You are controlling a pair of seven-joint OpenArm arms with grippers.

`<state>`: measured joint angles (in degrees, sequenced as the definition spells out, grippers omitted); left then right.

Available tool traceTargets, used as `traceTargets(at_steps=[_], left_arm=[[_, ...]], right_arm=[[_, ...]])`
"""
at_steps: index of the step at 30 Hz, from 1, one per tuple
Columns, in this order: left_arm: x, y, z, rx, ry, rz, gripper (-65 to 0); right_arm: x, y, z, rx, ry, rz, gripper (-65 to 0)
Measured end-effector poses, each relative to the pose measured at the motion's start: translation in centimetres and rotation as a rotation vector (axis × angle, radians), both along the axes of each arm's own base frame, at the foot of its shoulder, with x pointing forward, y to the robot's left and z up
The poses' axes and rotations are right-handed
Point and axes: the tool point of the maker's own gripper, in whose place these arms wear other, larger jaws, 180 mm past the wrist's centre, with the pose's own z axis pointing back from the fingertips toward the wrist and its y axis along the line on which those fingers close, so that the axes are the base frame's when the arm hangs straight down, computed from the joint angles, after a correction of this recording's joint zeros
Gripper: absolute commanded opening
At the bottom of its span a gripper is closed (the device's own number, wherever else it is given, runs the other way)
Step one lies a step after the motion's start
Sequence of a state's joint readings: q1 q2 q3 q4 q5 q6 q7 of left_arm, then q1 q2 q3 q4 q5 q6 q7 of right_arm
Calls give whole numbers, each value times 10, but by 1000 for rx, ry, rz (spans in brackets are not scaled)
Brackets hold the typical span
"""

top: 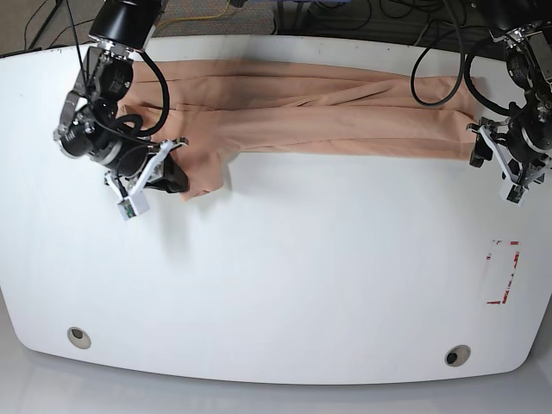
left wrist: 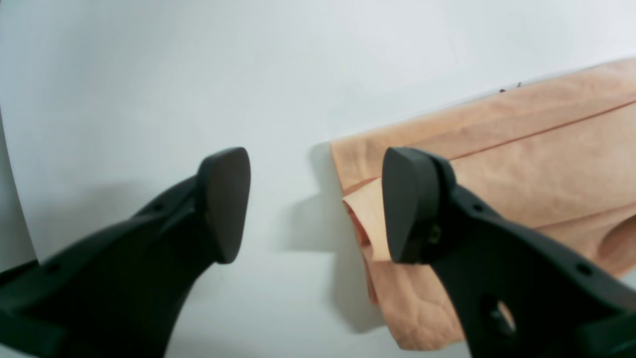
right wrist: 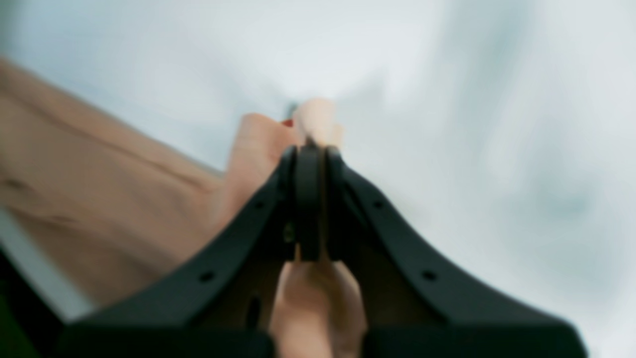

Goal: Layout the t-shirt on the table in an organized manner, then fold the t-shirt properly
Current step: 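Release the folded hem and reposition the right gripper along the shirt edge, then grasp the folded shirt ends with both grippers and pull them apart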

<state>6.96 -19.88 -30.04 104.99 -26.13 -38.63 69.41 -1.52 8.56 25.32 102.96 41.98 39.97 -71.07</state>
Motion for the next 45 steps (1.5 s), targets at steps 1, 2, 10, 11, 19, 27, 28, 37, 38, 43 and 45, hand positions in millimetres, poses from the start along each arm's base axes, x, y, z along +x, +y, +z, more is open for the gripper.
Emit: traceTargets(at_steps=[1, 2, 10, 11, 19, 27, 28, 37, 38, 43, 45], left_arm=[[0, 0, 0, 1, 0, 0, -258], [0, 0, 0, 1, 1, 0, -258], [0, -1, -1, -1, 2, -2, -258], [0, 0, -1, 1, 3, -1, -258], [1, -6, -4, -4, 10, -12, -258], [0, -15, -10, -24, 20, -24, -258], [0, -14, -11, -26, 24, -23, -258], [-2, -12, -16, -35, 41, -12, -258], [-2, -12, -16, -35, 41, -12, -258], [-3, -12, -17, -35, 42, -12, -258], [-3, -12, -16, -34, 41, -11, -258]], right_arm=[[-5, 2, 4, 22, -6, 7, -637], [-10, 3, 7, 48, -3, 9, -637], [-69, 33, 2, 289, 84, 92, -637], [-76, 34, 2, 309, 94, 96, -637], [-109, 35, 2, 311, 151, 137, -636], [-124, 45, -4, 293, 199, 209, -634], [-127, 48, -6, 290, 211, 225, -634], [-152, 76, -13, 279, 295, 405, -368], [-153, 75, -14, 273, 298, 409, -311], [-153, 62, -15, 256, 300, 375, -152], [-151, 54, -15, 249, 296, 344, -152]])
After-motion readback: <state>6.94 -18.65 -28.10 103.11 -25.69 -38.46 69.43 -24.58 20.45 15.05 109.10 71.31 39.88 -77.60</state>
